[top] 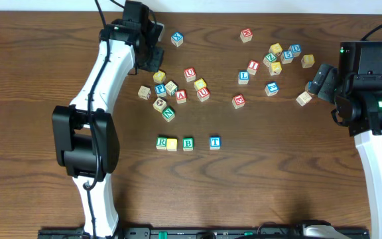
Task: Spell out ROBOT
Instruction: 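Move the left gripper forward over the yellow O block in the pile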
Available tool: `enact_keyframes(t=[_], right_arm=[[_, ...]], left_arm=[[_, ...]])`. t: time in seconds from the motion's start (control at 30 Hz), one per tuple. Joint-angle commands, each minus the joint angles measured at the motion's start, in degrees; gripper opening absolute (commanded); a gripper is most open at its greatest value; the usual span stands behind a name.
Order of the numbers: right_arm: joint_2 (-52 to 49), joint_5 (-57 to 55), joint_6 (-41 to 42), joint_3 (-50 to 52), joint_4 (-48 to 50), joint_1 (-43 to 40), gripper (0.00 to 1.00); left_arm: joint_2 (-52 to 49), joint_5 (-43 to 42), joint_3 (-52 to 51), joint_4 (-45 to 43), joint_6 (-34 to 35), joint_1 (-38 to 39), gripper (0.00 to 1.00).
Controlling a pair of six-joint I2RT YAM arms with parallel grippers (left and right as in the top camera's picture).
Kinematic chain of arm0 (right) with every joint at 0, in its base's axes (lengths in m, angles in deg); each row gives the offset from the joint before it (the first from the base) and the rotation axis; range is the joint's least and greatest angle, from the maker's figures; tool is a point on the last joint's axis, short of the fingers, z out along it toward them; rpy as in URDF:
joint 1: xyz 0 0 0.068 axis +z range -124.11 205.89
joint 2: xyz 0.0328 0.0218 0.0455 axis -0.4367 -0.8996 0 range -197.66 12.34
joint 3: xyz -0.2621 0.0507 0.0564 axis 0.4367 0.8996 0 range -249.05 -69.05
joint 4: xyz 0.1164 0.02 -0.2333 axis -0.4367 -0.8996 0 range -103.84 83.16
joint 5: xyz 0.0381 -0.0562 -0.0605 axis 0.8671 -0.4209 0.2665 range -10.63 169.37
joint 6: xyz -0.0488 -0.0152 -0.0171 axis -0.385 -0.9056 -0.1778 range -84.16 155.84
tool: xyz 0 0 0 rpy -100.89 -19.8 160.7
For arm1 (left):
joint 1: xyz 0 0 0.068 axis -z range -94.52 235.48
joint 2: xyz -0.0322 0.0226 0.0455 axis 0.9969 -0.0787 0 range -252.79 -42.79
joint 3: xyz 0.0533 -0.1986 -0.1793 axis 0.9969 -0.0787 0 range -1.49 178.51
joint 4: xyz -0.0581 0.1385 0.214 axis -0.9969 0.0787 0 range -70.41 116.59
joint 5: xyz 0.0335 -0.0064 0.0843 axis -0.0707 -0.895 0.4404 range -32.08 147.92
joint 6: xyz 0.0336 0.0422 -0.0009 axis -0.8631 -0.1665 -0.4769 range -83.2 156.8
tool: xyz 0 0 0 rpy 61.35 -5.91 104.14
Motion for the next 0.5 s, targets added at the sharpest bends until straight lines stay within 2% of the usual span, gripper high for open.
enact_keyframes(t=[0.0,0.1,0.37,0.43,0.47], right_arm=[[0.1,-0.8,-0.5,-0.9,0.0,-0.2,0.99],[0.1,-0.8,-0.5,-0.9,0.0,-0.2,0.99],[0.1,-0.8,-0.5,-0.9,0.0,-0.2,0.99],[0.1,-0.8,-0.5,-0.9,0.0,-0.2,0.99],[0.1,-0.8,-0.5,-0.9,0.0,-0.2,0.99]], left_arm=[[-1.5,3.9,1.6,-0.6,-0.9,1.2,0.08],[-3.5,8.2,1.6,-0.9,-1.8,2.9,0.08],[-6.0,9.0,1.6,-2.9,-1.3,3.8,0.09],[-6.1,9.0,1.6,-2.9,-1.3,3.7,0.22],[-6.1,9.0,1.6,-2.9,-1.4,3.7,0.36]])
